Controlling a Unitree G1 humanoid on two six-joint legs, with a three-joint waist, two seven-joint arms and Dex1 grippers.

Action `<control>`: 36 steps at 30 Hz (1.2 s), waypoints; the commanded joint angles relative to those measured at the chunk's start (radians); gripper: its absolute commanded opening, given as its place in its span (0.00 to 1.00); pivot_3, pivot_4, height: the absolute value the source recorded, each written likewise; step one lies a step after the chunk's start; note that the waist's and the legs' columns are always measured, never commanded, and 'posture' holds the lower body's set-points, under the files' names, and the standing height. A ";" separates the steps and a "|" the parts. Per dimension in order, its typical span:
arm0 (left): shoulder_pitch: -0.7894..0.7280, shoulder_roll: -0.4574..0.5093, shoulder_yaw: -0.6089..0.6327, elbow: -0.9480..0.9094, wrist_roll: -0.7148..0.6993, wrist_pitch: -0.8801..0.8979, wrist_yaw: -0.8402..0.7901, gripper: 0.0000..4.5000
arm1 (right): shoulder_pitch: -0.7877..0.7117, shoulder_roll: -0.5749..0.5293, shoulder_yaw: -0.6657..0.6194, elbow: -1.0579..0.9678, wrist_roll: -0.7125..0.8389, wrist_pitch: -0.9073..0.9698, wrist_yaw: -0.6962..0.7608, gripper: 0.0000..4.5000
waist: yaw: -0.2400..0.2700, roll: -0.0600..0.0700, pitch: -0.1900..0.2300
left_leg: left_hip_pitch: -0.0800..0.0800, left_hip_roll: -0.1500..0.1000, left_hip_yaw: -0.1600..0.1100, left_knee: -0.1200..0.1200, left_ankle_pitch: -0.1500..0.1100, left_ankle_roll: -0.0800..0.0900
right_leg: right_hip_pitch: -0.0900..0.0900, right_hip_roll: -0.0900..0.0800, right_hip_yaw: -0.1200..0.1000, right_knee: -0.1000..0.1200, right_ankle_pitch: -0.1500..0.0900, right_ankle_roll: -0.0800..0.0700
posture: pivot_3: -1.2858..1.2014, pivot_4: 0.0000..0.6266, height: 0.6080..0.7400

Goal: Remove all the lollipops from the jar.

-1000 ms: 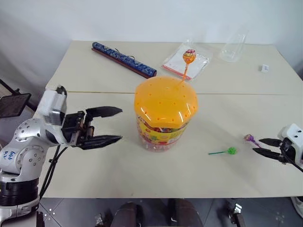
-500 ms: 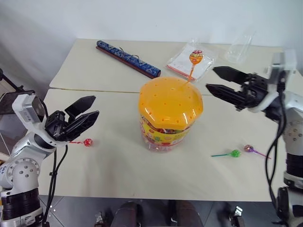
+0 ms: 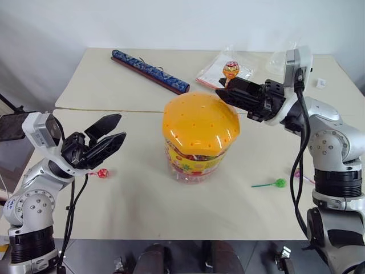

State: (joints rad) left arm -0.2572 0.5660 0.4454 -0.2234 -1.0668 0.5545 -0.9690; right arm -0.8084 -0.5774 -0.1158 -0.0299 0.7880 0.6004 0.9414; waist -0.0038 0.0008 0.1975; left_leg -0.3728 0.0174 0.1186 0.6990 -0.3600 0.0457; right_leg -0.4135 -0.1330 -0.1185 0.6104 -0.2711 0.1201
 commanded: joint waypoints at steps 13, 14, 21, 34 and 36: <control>-0.060 0.146 -0.072 -0.036 0.050 -0.011 -0.194 0.86 | 0.129 -0.358 -0.261 0.143 -0.050 -0.060 0.147 0.00 | 0.015 -0.001 0.000 | -0.001 -0.002 -0.001 -0.001 -0.002 0.003 | 0.000 0.000 0.000 -0.002 0.000 0.000 | 0.52 0.24 1.00; -0.061 0.162 -0.088 -0.040 0.073 -0.022 -0.219 0.86 | 0.170 -0.402 -0.260 0.160 -0.085 -0.070 0.156 0.00 | 0.014 -0.001 0.000 | -0.001 -0.002 0.000 -0.002 -0.002 0.003 | 0.000 0.000 -0.001 -0.004 0.000 0.000 | 0.52 0.24 1.00; -0.078 0.182 -0.174 -0.039 0.170 -0.089 -0.305 0.86 | 0.514 -0.597 -0.116 0.347 -0.498 -0.455 0.210 0.00 | 0.001 0.000 0.000 | 0.001 -0.001 0.007 -0.001 -0.001 0.002 | 0.001 0.000 0.000 -0.005 0.000 0.001 | 0.52 0.24 1.00; -0.086 0.186 -0.164 -0.012 0.175 -0.093 -0.315 0.86 | 0.580 -0.542 -0.118 0.515 -0.549 -0.593 0.224 0.51 | -0.021 0.002 0.001 | 0.003 0.002 0.008 -0.001 0.000 0.001 | 0.001 0.001 0.003 -0.004 0.000 0.001 | 0.52 0.24 1.00; -0.082 0.173 -0.148 0.002 0.195 -0.120 -0.293 0.86 | 0.569 -0.521 -0.162 0.460 -0.483 -0.609 0.257 0.67 | -0.019 0.002 0.001 | 0.003 0.002 0.008 -0.001 0.000 0.001 | 0.001 0.001 0.003 -0.004 0.000 0.001 | 0.52 0.24 1.00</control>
State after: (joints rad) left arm -0.3354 0.7401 0.2602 -0.2202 -0.8818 0.4668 -1.2753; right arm -0.2266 -1.1020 -0.2096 0.4888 0.2386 0.0186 1.1709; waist -0.0230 0.0027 0.1986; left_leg -0.3700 0.0191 0.1267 0.6985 -0.3602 0.0466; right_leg -0.4126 -0.1325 -0.1156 0.6064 -0.2710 0.1206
